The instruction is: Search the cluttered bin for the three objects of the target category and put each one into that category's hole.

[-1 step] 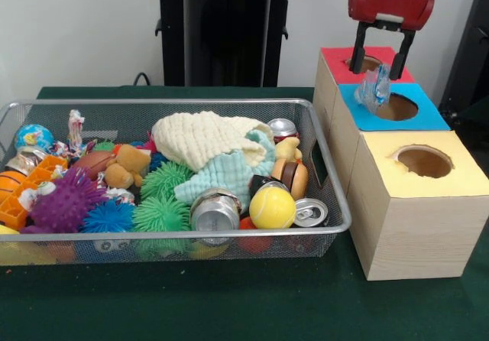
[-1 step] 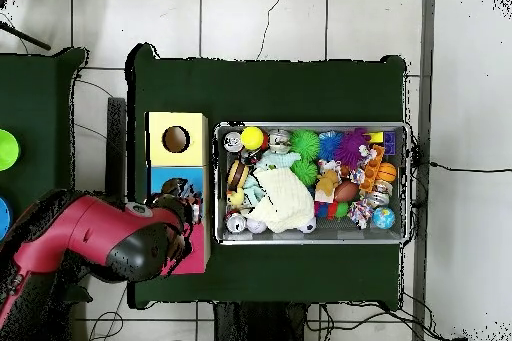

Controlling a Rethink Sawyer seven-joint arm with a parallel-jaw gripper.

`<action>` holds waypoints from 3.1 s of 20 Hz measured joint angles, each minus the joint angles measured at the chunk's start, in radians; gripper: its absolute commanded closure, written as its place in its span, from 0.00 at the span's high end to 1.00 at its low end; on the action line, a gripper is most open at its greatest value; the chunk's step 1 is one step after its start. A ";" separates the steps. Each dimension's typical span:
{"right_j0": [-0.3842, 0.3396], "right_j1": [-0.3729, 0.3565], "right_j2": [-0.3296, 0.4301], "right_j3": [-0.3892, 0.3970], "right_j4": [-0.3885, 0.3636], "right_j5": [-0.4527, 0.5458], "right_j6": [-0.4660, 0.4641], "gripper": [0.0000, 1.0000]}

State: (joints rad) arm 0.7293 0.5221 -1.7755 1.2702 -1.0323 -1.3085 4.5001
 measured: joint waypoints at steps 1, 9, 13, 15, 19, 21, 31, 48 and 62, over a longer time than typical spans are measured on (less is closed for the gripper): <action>-0.002 0.003 -0.006 0.000 0.001 0.000 0.000 1.00; -0.005 0.007 -0.016 0.001 0.007 0.000 0.000 1.00; -0.005 0.005 -0.015 0.003 0.008 0.000 0.000 1.00; -0.004 0.000 -0.011 0.003 0.008 0.000 0.000 1.00; 0.005 -0.027 0.031 0.004 0.004 0.008 0.000 1.00; 0.021 -0.065 0.095 0.004 -0.009 0.037 0.000 1.00; 0.061 -0.206 0.314 0.005 -0.071 0.223 0.000 1.00; -0.008 -0.110 0.088 -0.014 -0.042 -0.048 0.000 1.00; -0.032 -0.122 0.147 -0.095 -0.124 0.124 0.000 1.00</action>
State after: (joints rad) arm 0.6970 0.3998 -1.6282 1.1748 -1.1560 -1.1840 4.5000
